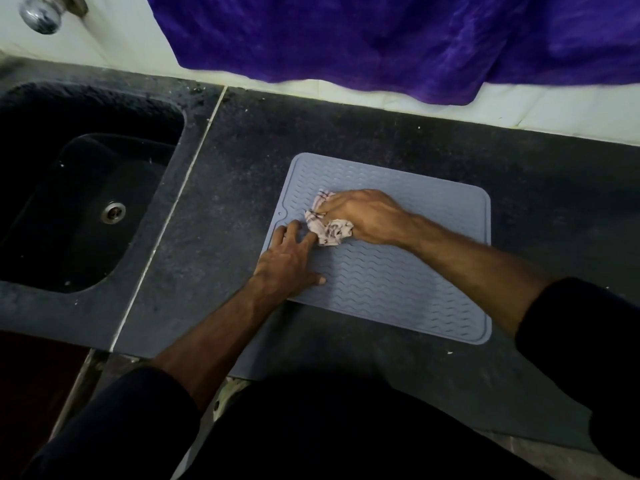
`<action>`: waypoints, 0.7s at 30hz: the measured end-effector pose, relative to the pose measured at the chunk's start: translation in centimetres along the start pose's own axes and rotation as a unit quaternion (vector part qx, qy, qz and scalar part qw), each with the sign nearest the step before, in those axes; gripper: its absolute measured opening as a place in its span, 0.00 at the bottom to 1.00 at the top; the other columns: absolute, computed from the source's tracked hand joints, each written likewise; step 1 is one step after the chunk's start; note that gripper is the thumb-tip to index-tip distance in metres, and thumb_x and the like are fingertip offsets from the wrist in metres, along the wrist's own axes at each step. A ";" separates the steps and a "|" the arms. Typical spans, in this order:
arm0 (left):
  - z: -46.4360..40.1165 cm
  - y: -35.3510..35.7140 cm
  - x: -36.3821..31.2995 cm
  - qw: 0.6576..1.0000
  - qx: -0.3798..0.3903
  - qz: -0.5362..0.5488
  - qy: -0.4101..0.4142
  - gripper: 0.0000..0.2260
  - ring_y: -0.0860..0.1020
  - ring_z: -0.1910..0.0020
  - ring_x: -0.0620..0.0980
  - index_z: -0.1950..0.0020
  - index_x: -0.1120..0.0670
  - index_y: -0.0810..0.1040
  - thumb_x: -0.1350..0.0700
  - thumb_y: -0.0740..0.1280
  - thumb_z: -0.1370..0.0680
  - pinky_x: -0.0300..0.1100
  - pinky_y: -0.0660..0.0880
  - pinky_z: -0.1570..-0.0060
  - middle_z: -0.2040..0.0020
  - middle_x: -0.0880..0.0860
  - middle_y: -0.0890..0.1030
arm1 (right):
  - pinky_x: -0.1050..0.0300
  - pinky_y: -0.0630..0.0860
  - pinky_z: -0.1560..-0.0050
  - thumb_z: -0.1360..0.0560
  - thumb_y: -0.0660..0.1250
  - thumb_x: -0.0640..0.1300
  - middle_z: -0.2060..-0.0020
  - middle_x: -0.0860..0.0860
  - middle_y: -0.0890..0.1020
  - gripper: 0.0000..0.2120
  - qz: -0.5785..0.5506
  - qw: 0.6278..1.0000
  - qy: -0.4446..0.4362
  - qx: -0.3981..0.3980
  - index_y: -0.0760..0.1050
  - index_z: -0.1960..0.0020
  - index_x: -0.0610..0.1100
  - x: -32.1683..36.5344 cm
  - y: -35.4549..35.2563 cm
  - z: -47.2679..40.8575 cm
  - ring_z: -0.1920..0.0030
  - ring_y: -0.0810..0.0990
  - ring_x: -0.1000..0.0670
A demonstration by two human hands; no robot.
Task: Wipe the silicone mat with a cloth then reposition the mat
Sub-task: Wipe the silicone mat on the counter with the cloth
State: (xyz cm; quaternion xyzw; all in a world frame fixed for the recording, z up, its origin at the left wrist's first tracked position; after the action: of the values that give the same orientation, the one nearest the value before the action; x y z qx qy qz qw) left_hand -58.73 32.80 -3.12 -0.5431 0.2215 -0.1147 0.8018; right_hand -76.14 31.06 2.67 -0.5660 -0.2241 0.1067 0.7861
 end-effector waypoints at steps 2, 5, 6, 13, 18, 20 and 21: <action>0.0 0.1 0.0 1.000 0.002 -0.006 0.001 0.41 0.52 0.26 0.57 0.25 0.46 0.57 0.38 0.73 0.32 0.57 0.67 0.35 0.24 0.53 0.52 | 0.48 0.72 0.35 0.26 0.68 0.40 0.33 0.52 0.76 0.23 -0.002 1.000 -0.008 0.017 0.72 0.32 0.51 0.3 0.8 -0.3 0.33 0.73 0.47; 0.1 0.2 0.2 1.000 0.008 0.002 -0.002 0.40 0.51 0.26 0.58 0.26 0.46 0.58 0.39 0.72 0.32 0.59 0.67 0.35 0.24 0.53 0.51 | 0.48 0.72 0.35 0.26 0.68 0.42 0.34 0.51 0.77 0.22 0.012 0.999 0.019 0.029 0.73 0.33 0.52 -1.0 1.7 0.6 0.34 0.74 0.47; 0.1 0.2 0.3 1.000 0.009 0.003 -0.003 0.39 0.51 0.25 0.58 0.26 0.46 0.58 0.39 0.72 0.32 0.59 0.67 0.36 0.24 0.53 0.51 | 0.48 0.73 0.36 0.27 0.70 0.45 0.36 0.51 0.78 0.22 0.029 0.998 0.037 0.037 0.73 0.34 0.53 -1.5 1.8 1.1 0.36 0.75 0.47; 0.3 0.2 0.2 1.000 0.011 0.013 -0.003 0.39 0.51 0.26 0.58 0.26 0.46 0.59 0.40 0.73 0.31 0.60 0.68 0.37 0.24 0.53 0.51 | 0.58 0.69 0.64 0.29 0.70 0.47 0.66 0.51 0.81 0.06 0.003 0.996 0.085 0.023 0.77 0.62 0.48 -3.1 -0.8 0.7 0.64 0.80 0.48; 0.4 0.0 -0.1 0.999 -0.005 0.046 -0.010 0.45 0.52 0.26 0.56 0.24 0.48 0.54 0.41 0.75 0.33 0.55 0.62 0.31 0.25 0.53 0.53 | 0.50 0.76 0.44 0.28 0.71 0.43 0.44 0.50 0.83 0.17 -0.052 0.997 0.048 -0.030 0.79 0.40 0.51 -0.4 -0.9 -2.5 0.43 0.80 0.46; 0.4 0.0 0.0 0.998 -0.021 0.060 -0.013 0.46 0.54 0.27 0.56 0.24 0.52 0.54 0.42 0.76 0.34 0.52 0.59 0.29 0.26 0.54 0.55 | 0.49 0.71 0.34 0.28 0.69 0.38 0.34 0.50 0.77 0.24 -0.045 0.999 0.020 -0.010 0.74 0.33 0.50 0.6 -0.1 -3.0 0.34 0.74 0.47; 0.4 0.0 0.0 0.997 -0.032 0.068 -0.012 0.45 0.55 0.27 0.55 0.25 0.54 0.57 0.42 0.76 0.34 0.50 0.59 0.29 0.27 0.55 0.57 | 0.48 0.70 0.33 0.27 0.69 0.37 0.32 0.50 0.75 0.26 -0.035 0.999 0.013 0.006 0.72 0.31 0.50 0.8 0.3 -2.9 0.32 0.72 0.47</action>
State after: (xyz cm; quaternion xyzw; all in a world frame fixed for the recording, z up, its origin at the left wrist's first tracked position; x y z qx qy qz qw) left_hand -58.52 33.15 -3.03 -0.5533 0.2513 -0.0465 0.7928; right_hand -74.02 29.05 1.80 -0.5547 -0.2332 0.0733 0.7953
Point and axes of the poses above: each hand's wrist, its own z-axis away from the middle knuckle, its own y-axis out of the palm, x = y × z, the point moved 2 cm from there along -z, towards the middle knuckle
